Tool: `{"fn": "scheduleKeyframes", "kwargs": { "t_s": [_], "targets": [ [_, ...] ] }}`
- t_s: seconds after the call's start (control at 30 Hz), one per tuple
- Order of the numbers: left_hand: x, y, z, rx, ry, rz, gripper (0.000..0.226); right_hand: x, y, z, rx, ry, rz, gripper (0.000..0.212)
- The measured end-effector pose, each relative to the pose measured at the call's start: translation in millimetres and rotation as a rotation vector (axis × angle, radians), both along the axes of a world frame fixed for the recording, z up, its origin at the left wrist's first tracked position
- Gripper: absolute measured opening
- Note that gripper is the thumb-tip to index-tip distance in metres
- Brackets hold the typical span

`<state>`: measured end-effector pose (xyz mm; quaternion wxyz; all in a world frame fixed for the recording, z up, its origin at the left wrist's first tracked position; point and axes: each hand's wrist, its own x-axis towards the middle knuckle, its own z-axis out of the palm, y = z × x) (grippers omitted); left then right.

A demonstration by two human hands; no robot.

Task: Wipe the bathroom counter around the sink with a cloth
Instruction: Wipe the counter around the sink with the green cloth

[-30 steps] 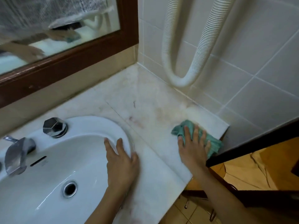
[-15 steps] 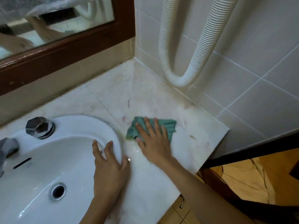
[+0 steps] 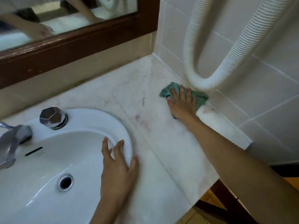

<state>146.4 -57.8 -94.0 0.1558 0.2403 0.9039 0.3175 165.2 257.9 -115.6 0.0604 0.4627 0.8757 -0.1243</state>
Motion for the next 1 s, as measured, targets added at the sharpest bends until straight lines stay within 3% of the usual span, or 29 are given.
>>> {"fn": "scheduleKeyframes", "kwargs": {
  "t_s": [0.3, 0.5, 0.73, 0.83, 1.0],
  "targets": [
    [0, 1, -1, -0.031, 0.047, -0.008, 0.058, -133, 3, 2, -0.022, 0.009, 0.308, 0.057],
    [1, 1, 3, -0.006, 0.034, -0.015, 0.052, -86, -77, 6, -0.032, 0.049, 0.615, 0.055],
    [1, 0, 4, 0.014, 0.009, -0.016, 0.047, 58, -155, -6, 0.062, 0.125, 0.564, 0.057],
    [1, 0, 4, 0.018, 0.007, -0.015, 0.045, 61, -127, -7, 0.074, 0.114, 0.577, 0.056],
    [1, 0, 3, 0.031, 0.015, -0.019, 0.047, 7, -40, -9, 0.086, 0.028, 0.306, 0.056]
  ]
}}
